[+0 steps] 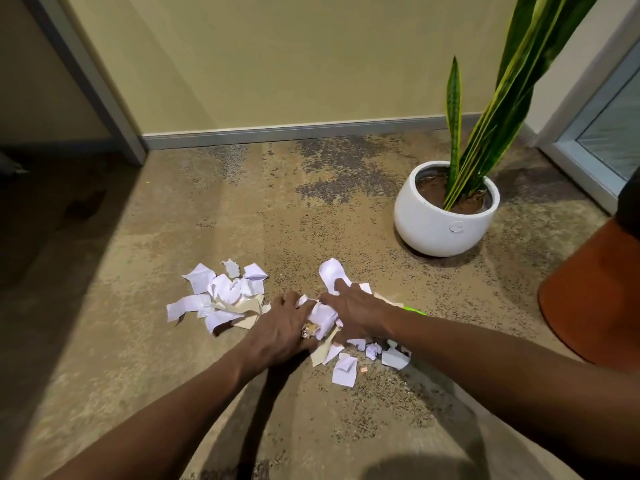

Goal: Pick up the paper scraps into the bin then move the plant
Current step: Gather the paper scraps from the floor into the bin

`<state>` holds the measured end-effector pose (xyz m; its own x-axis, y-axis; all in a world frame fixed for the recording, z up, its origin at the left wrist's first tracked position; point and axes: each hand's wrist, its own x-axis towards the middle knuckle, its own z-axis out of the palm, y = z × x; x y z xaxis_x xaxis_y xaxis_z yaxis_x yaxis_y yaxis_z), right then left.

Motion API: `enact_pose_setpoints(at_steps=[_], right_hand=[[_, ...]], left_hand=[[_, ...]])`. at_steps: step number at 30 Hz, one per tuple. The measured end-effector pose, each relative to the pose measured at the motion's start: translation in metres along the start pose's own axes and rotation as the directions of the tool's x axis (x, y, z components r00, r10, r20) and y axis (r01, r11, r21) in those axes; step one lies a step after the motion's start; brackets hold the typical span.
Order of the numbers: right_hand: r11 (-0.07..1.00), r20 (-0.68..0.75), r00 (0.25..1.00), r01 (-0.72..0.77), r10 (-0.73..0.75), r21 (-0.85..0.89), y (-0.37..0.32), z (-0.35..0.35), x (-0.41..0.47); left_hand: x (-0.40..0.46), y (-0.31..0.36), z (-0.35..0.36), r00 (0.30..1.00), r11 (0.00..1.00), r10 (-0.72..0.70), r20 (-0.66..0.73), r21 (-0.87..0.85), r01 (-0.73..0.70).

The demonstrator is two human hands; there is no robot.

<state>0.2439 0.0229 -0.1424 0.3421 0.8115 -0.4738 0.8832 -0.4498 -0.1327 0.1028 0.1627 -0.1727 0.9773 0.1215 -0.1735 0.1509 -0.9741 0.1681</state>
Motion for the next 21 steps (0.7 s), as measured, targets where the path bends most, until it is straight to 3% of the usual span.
enact_pose_setpoints(at_steps=[3,8,14,21], right_hand=[[0.999,-0.018,1.000,0.005,-0.004,0.043,-0.001,-0.004,-0.004],[0.979,-0.056,0.998,0.018,-0.006,0.202,0.005,-0.015,-0.010],[0.925,-0.041,0.988,-0.123,0.147,0.359,0.032,-0.048,-0.025],[0.875,0.030,0.990,-0.138,0.140,0.464,0.049,-0.065,-0.053]], left_hand=[[0.000,-0.002,0.000,0.998,1.000,0.031,-0.057,-0.005,-0.031],[0.003,-0.006,-0.006,0.995,0.974,0.066,-0.079,-0.213,-0.081],[0.010,-0.014,-0.022,1.000,0.933,-0.021,-0.004,-0.359,0.018],[0.012,-0.013,-0.057,0.998,0.843,-0.055,-0.004,-0.536,0.044]])
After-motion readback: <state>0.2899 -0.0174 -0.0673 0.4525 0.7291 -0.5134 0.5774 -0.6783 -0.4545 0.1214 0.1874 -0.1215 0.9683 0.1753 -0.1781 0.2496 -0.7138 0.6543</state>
